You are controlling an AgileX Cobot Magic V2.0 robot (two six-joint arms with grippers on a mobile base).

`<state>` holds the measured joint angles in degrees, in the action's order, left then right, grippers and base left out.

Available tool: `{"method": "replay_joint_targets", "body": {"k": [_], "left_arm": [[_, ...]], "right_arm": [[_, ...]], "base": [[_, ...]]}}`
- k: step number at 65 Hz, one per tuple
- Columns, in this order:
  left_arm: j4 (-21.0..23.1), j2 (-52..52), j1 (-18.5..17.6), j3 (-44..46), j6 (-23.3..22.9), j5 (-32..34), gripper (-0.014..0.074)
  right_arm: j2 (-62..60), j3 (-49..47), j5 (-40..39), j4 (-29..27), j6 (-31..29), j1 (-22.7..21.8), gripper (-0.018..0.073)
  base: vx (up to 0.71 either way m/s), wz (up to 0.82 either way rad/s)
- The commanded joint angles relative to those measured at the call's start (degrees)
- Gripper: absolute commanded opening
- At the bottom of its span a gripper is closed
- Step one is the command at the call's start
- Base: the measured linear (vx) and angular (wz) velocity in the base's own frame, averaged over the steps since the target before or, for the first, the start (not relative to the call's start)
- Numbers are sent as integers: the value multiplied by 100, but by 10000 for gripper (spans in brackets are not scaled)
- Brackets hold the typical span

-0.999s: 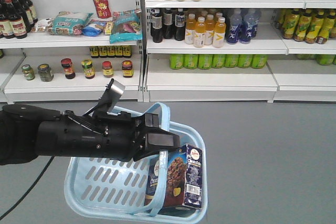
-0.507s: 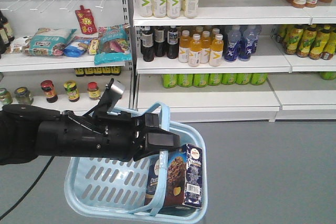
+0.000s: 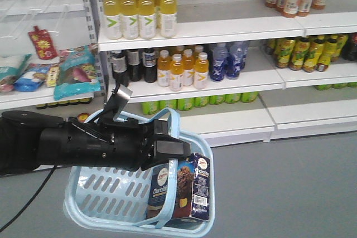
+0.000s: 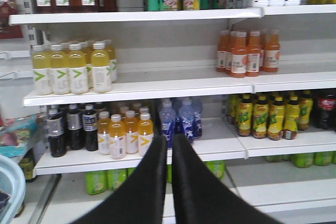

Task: Left arm holds basket, right arm returns cookies
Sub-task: 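Hold the basket and turn the base past the drink shelves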

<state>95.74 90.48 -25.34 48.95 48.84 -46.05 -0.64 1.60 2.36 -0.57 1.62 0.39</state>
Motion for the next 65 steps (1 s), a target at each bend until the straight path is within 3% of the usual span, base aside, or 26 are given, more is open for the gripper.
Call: {"method": "replay_joint_targets", "body": {"k": [1, 65], "left_arm": [[583, -285, -37, 207, 29, -354, -3], [583, -285, -37, 207, 29, -354, -3]], "right_arm": [[-73, 105, -411, 57, -31, -43, -6], [-73, 105, -414, 57, -31, -43, -6]], "base": [[29, -52], [22, -79]]}}
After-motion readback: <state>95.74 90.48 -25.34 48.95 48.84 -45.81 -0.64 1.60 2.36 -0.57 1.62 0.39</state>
